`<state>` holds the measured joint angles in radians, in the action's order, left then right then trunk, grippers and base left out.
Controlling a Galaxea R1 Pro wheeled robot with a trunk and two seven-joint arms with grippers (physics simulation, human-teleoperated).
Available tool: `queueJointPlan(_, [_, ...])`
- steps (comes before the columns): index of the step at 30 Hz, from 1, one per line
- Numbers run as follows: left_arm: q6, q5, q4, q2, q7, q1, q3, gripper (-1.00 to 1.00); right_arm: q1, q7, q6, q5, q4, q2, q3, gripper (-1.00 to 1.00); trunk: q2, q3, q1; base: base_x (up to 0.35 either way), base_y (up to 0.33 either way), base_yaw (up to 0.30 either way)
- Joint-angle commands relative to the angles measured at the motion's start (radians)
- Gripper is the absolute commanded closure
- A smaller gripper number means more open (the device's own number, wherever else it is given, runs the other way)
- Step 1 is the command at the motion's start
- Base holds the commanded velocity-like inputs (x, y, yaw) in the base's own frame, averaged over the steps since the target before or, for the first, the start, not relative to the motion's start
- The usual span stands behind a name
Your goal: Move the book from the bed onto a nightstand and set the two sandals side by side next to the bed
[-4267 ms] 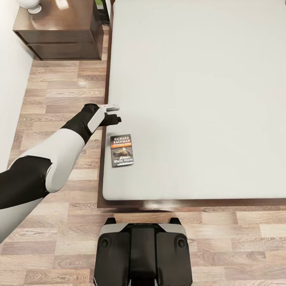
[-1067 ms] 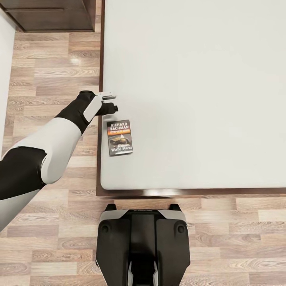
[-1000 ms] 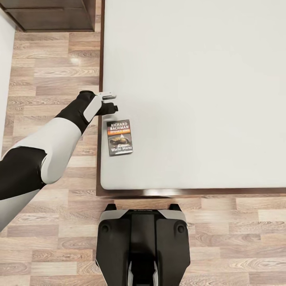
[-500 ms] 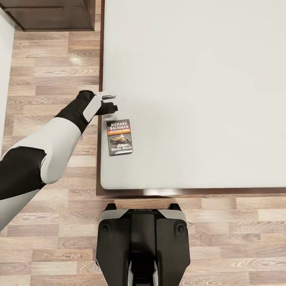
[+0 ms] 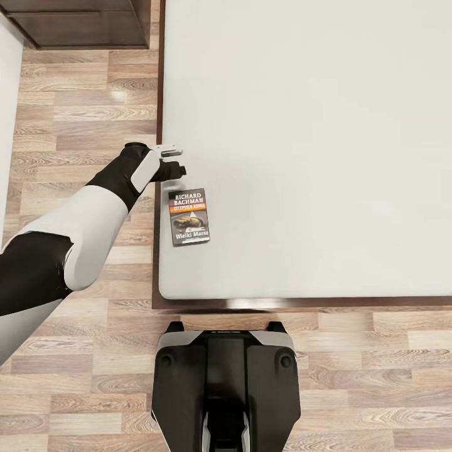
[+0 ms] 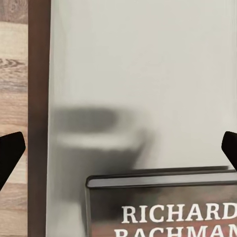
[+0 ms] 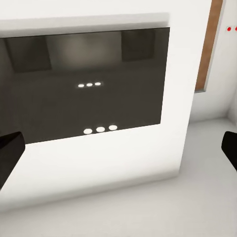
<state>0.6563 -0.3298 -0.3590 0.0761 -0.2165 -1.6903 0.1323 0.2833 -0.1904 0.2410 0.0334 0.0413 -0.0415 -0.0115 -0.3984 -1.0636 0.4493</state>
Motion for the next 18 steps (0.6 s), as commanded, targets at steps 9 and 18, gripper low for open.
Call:
queueJointPlan(9, [0.003,-0.011,-0.003,0.000,-0.007,0.000,0.008,-1.00,0.001,-0.003,0.003,0.003,-0.001,0.000,0.000,-1.00,-0.023,-0.010,0.012,0.000,0.000,0.000])
queueJointPlan(18, [0.002,-0.011,-0.003,0.001,-0.006,0.000,0.008,-1.00,0.001,-0.003,0.003,0.002,-0.001,0.000,0.001,-1.00,-0.023,-0.010,0.012,0.000,0.000,0.000])
